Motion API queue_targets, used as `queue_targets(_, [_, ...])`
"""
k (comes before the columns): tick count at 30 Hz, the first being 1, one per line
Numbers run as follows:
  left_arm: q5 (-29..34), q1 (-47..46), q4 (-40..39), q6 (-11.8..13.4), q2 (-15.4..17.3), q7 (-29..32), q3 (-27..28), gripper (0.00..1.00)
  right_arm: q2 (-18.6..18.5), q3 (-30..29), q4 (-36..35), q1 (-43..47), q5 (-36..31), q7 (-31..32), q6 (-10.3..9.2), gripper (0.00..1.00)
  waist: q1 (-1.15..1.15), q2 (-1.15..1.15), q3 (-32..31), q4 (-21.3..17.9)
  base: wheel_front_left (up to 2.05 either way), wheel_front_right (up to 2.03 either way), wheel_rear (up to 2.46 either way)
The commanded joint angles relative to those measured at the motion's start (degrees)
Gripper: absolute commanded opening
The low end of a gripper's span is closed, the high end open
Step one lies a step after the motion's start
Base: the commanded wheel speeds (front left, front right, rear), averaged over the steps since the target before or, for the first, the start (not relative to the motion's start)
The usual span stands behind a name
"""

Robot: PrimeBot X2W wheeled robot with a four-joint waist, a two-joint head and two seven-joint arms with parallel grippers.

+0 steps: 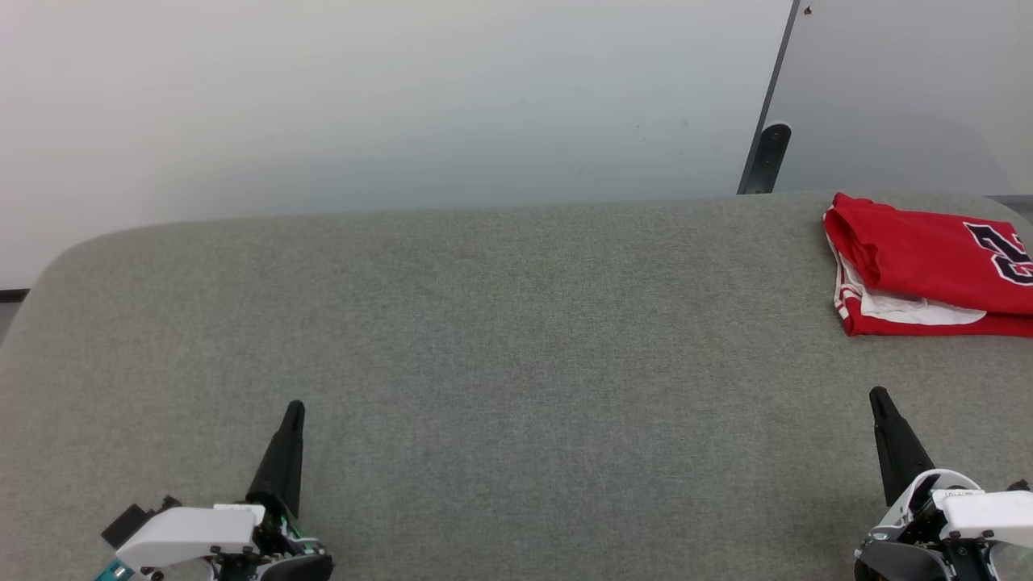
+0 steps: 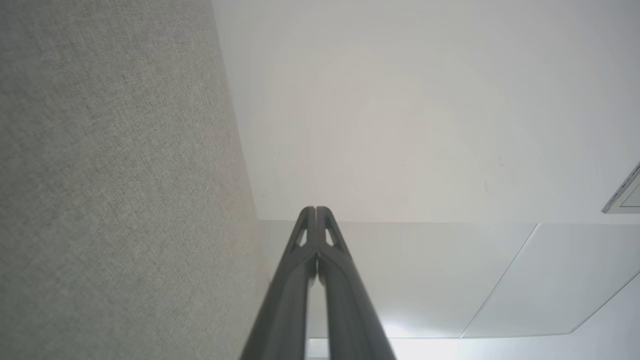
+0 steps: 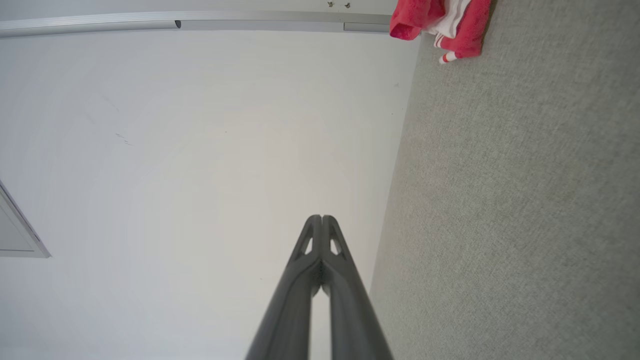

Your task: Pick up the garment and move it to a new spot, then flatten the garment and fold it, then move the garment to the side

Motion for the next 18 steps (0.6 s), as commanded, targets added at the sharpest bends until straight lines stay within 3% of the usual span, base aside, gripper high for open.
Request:
queue_targets(1, [-0.18, -0.54, 0.09, -0.18, 0.04, 0.1, 0.1, 0.0, 0.22, 0.04, -0.18, 0.53, 0.31, 0.14, 0.03, 0.0, 0.0, 0.0, 0.0, 0.0, 0.0, 0.0, 0.0])
queue_targets(18, [-0.19, -0.54, 0.09, -0.18, 0.04, 0.09, 0.11, 0.0, 0.21, 0.05, -0.18, 0.53, 0.3, 0.13, 0.03, 0.0, 0.0, 0.0, 0.0, 0.0, 0.0, 0.0, 0.0])
